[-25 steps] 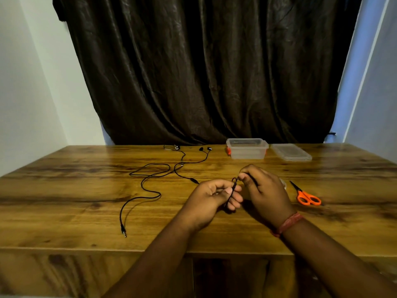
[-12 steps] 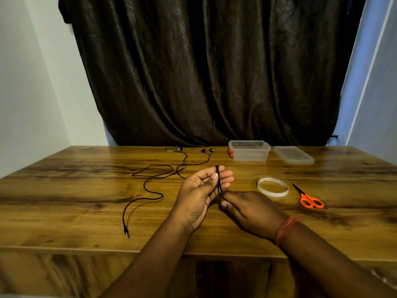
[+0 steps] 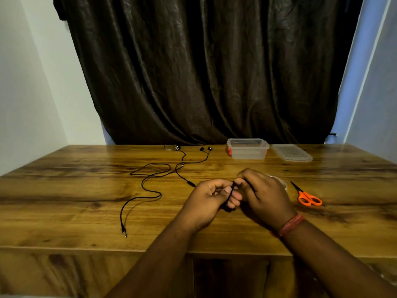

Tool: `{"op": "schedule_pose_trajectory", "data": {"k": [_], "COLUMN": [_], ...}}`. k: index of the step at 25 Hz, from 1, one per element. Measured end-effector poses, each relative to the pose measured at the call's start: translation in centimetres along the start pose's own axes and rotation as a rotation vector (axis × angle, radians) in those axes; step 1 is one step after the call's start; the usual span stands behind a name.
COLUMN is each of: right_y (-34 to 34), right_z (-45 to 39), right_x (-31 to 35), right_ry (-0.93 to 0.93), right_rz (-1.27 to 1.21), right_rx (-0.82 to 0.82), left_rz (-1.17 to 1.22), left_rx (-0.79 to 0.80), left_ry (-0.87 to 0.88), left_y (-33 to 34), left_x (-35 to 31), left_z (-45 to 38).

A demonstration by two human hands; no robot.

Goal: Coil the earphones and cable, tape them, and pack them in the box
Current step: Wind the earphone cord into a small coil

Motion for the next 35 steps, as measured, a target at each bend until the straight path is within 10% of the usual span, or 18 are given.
{"op": "schedule_pose_trajectory", "data": {"k": [5,12,19,25,35], "right_y": [0.2,1.9,1.3,0.1,0.4], "right_z": [-0.3,0.5,0.7,0.3,-0.5], "right_x": [-0.9,0.2,1.4,0.9,-1.2], "right_ry": [0.143,-0.130,-0.298,-0.073,0.190], "right_rz": [-0.049,0.146,0.154,-0.131,-0.216], "right_rx": [0.027,0.250,0.315,0.124,0.003], "left_rz": [0.192,0.581,0.353,-0.061,0.261], "left_rx": [0.110,-0.113,-0.285,-0.143,0.111], "left_ry": [0.001,0.046,0.086,0.016,0.014], "left_y": [-0.2,-0.8,-0.9,-0.1,-0.5], "left_x": [-1.2,-2.3,-1.5,-0.4,-1.2], "left_z": [0.7,0.3,-0.3,-0.1,0.7]}}
Point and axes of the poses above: each hand's wrist, its own z-axis away from the middle knuckle, its own y-axis out of the palm, x = y × z, the point moved 1 cm from there along -z, towards the middle knuckle, and after that the axes turned 7 degrees about y, right-handed, at the moved point
